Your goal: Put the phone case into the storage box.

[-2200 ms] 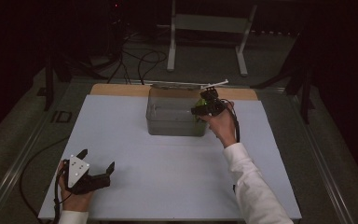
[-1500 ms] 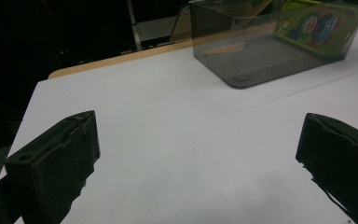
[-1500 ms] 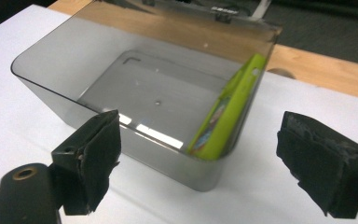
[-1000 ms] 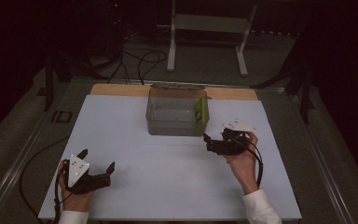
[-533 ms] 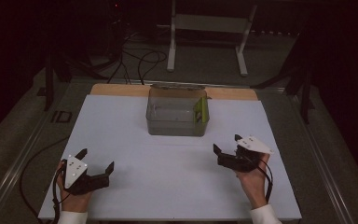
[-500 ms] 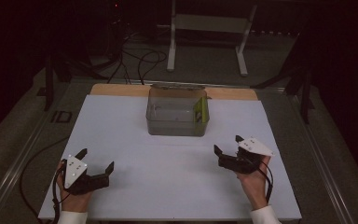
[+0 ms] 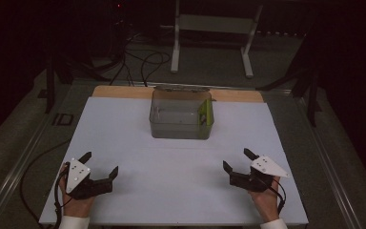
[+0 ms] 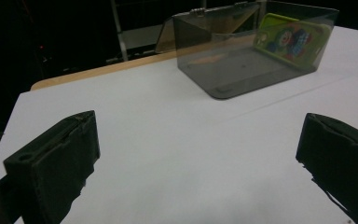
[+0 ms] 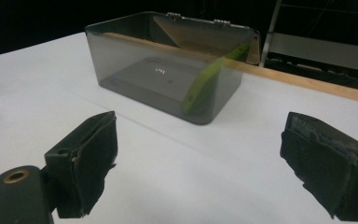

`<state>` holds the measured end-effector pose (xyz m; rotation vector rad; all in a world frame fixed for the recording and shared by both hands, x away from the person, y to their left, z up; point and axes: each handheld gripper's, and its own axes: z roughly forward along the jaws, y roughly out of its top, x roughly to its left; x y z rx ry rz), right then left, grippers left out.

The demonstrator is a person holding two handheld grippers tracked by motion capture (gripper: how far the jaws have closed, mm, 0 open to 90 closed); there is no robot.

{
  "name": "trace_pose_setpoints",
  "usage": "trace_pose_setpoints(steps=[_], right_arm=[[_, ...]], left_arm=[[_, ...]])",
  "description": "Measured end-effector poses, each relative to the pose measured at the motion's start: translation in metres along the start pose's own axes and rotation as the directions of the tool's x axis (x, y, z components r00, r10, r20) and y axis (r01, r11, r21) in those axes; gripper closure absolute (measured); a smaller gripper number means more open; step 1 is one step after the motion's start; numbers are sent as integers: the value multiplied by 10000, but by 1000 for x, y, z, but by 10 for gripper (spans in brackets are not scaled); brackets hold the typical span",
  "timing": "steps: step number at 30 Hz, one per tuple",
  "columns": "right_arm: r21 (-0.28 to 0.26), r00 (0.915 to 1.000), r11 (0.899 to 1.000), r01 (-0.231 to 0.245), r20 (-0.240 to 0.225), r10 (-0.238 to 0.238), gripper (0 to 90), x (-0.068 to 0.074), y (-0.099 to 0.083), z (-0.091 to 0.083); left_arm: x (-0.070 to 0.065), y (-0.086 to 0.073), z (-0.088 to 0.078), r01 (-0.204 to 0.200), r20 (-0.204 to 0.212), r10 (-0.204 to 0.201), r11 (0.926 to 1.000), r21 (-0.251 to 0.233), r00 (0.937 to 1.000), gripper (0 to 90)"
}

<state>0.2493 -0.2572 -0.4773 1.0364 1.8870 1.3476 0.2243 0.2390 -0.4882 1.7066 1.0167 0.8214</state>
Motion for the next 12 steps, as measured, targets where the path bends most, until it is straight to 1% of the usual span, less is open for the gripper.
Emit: trace_pose_setpoints(steps=[2,4,5,8,12], right_arm=[[107,10000,9999,18,-94,-17,112,-1,-3,-2],[-91,9998,10000,8,-195,-10,113,-3,-5,-3],[-117,9998,9999,-46,-186,44,113,-3,-6,-4],[-132,9997,9999,8,-241,-11,113,-3,-8,-4],[-159,9981,9999,61,-614,-71,112,0,-10,-2]], left_arm=[[0,0,0,-32,40,32,10000,-40,10000,0],[0,0,-1,-31,58,32,10000,-56,10000,0],[0,0,0,-31,63,31,10000,-59,10000,0],[0,0,0,-31,82,31,10000,-29,10000,0],[-2,-1,2,-99,110,99,9999,59,9999,0]])
